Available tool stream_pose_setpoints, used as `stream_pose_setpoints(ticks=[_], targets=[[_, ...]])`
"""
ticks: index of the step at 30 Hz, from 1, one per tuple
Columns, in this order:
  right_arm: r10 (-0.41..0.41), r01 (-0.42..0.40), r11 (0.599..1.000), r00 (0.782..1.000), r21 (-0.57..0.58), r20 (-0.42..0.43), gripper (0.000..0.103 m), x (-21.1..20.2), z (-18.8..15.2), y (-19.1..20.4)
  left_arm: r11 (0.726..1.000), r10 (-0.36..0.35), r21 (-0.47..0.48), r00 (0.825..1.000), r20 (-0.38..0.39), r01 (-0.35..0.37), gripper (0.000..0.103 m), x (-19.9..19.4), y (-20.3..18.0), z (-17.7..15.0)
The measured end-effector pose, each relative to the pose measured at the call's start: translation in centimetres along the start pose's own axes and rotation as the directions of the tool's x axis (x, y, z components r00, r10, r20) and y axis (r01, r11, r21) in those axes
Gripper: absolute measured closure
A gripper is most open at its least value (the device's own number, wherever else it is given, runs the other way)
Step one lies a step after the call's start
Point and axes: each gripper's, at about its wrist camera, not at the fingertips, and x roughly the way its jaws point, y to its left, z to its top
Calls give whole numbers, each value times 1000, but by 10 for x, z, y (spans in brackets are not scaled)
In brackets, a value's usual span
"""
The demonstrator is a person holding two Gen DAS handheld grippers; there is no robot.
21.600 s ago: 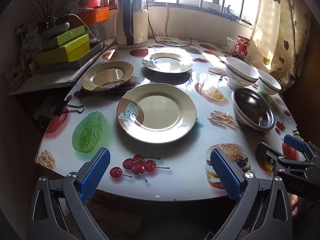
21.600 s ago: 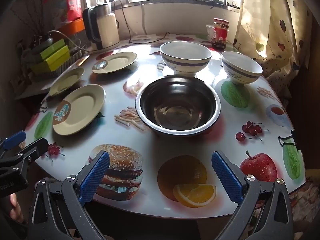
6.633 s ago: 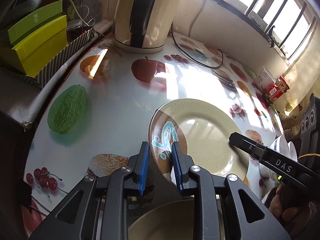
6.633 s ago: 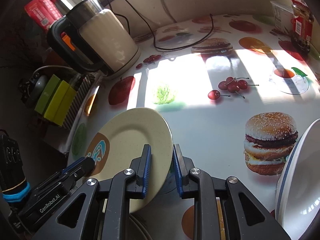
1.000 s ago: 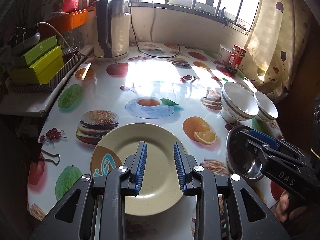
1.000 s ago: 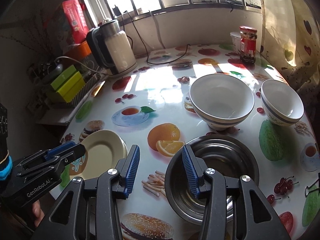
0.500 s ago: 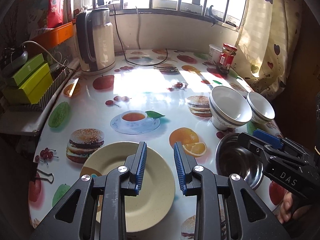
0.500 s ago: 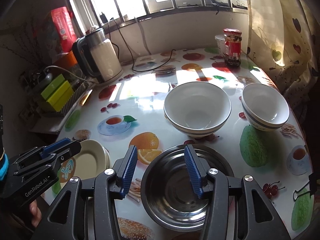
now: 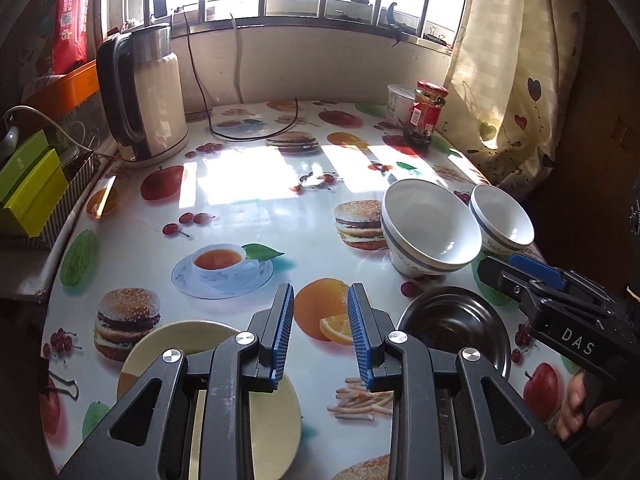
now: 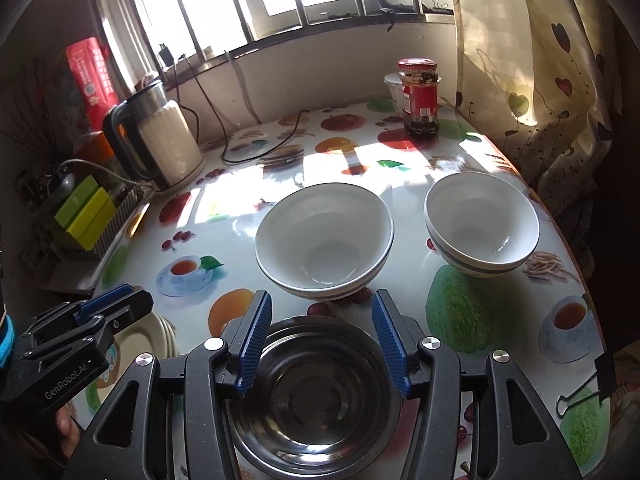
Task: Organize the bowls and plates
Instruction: 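Move both tools over to a white bowl beside the steel bowl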
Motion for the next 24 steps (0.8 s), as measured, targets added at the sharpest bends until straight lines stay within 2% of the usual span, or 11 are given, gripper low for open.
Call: stream_pose_setpoints(ticks=[9, 24], targets=[[-50, 50, 999, 999, 21, 7, 50, 4, 14, -27, 1000, -20, 22, 1000, -10, 20, 74, 19, -18, 15], [-54, 55, 997, 998, 48, -24, 50, 32, 26, -50, 997, -76, 11, 996, -43, 76, 74, 56, -33, 40]])
